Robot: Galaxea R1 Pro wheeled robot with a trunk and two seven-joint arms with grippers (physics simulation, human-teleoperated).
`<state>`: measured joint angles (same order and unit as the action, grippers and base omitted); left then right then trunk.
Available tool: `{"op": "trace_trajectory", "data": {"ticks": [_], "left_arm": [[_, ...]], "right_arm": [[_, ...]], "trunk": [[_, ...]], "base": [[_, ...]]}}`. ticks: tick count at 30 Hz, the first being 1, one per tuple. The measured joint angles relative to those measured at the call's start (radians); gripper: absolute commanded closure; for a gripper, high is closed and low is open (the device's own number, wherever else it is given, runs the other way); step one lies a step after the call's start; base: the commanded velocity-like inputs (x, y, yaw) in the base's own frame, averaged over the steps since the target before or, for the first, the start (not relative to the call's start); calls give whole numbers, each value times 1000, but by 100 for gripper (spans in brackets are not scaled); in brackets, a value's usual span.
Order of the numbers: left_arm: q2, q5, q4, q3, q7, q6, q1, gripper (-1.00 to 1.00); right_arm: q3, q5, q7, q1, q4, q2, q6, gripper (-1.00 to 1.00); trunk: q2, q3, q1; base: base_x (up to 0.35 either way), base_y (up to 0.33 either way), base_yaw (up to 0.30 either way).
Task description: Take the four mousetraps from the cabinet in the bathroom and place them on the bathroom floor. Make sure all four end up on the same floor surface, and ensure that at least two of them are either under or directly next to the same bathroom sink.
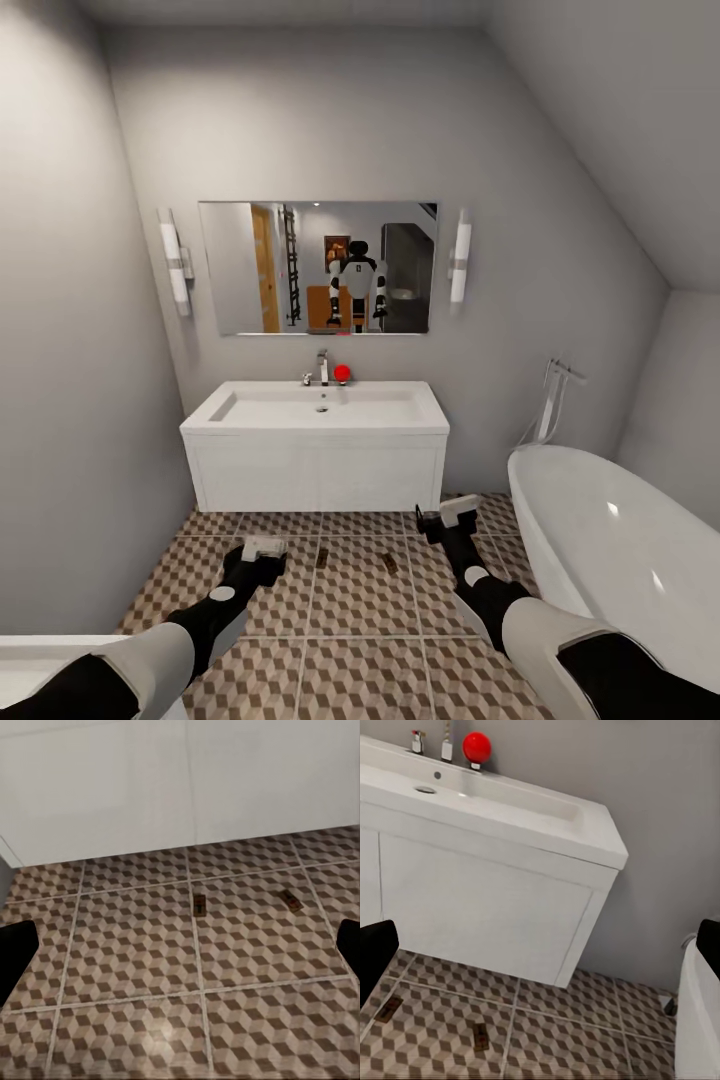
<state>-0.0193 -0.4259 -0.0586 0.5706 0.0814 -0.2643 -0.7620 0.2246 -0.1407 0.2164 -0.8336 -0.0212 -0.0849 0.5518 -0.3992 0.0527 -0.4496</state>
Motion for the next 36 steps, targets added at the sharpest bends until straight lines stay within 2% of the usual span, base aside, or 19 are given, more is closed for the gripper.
{"op": "trace_trajectory", "data": {"ticks": [4,6,7,13,14,23,31,36], "left_arm": [[-11,-1,71,-1,1,1,0,-100],[-10,-1,100,-1,3,4,1,-100],[-2,-3,118,-3,4,5,6,-100],[18,-3,131,-2,5,5,43,-100],[23,-4,133,-3,5,5,70,-100],[26,-5,134,-3,6,5,153,-100],[32,-5,135,-4,6,5,206,-100],[33,-5,135,-4,7,6,226,-100]], "right_arm": [[0,0,1,29,0,-2,-1,-100],[0,1,0,47,0,-1,-1,-100],[-1,1,-1,76,1,0,-2,-100],[-1,1,-1,139,1,1,-1,-100],[-2,2,0,161,2,1,-2,-100],[-2,4,1,225,2,1,-8,-100],[-2,5,0,270,2,-1,-15,-100],[-2,24,0,282,1,-1,-86,-100]], "trunk": [[0,0,0],[0,0,0],[0,0,0],[0,0,0],[0,0,0],[0,0,0],[0,0,0],[0,0,0]], "base": [[0,0,0],[0,0,0],[0,0,0],[0,0,0],[0,0,0],[0,0,0],[0,0,0],[0,0,0]]}}
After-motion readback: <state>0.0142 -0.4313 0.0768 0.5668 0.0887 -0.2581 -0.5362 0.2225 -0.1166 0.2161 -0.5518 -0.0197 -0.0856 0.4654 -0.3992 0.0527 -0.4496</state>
